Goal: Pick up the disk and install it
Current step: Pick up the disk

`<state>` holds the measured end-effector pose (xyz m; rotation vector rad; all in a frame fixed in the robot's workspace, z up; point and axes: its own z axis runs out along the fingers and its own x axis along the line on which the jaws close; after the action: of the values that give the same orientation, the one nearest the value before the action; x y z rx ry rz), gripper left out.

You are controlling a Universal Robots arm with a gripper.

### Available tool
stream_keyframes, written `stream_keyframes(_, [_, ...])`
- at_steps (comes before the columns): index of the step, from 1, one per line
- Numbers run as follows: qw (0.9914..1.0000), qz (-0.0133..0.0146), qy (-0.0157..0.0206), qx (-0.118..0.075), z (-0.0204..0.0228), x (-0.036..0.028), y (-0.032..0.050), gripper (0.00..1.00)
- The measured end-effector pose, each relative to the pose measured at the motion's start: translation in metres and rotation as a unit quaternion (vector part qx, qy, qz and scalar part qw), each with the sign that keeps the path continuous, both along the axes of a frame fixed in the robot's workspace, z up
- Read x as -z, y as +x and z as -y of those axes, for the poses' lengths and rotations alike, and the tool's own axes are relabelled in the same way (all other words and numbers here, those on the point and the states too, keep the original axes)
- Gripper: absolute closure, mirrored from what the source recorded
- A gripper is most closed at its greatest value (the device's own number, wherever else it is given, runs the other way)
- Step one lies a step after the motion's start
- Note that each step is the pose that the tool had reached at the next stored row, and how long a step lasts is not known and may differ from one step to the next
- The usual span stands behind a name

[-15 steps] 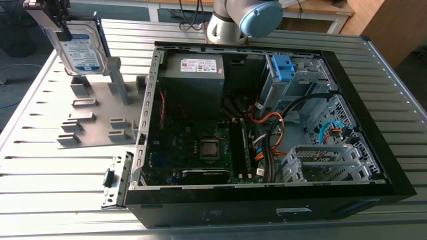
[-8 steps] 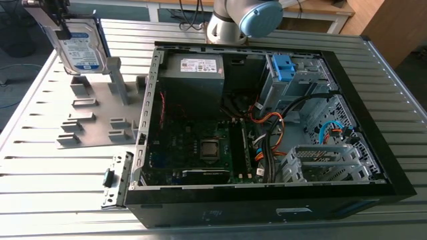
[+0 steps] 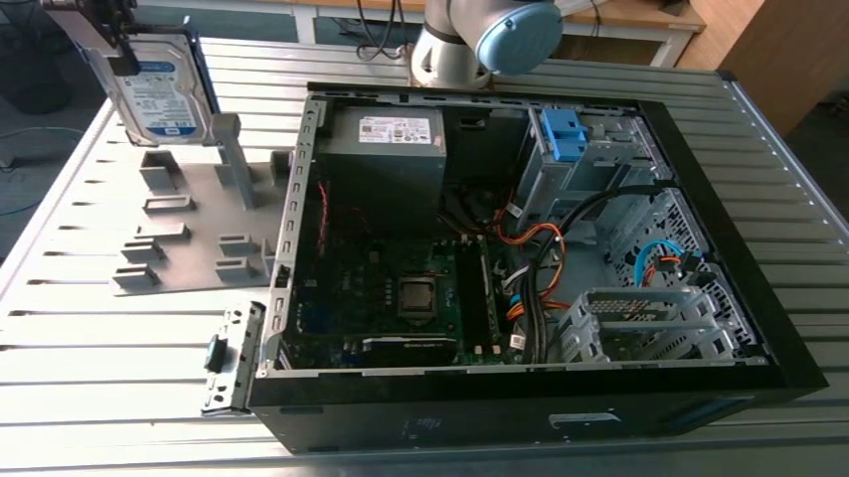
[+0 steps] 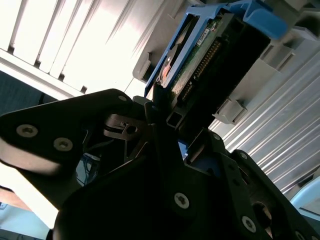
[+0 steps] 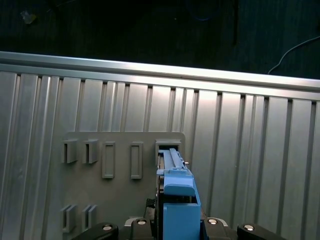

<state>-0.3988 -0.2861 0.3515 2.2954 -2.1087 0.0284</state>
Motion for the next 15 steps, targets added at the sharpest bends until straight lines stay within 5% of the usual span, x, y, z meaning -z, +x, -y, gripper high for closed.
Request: stream_keyframes(15, [1.0, 0.0, 0.0006, 0.0, 0.0, -0.007, 0.0, 0.63])
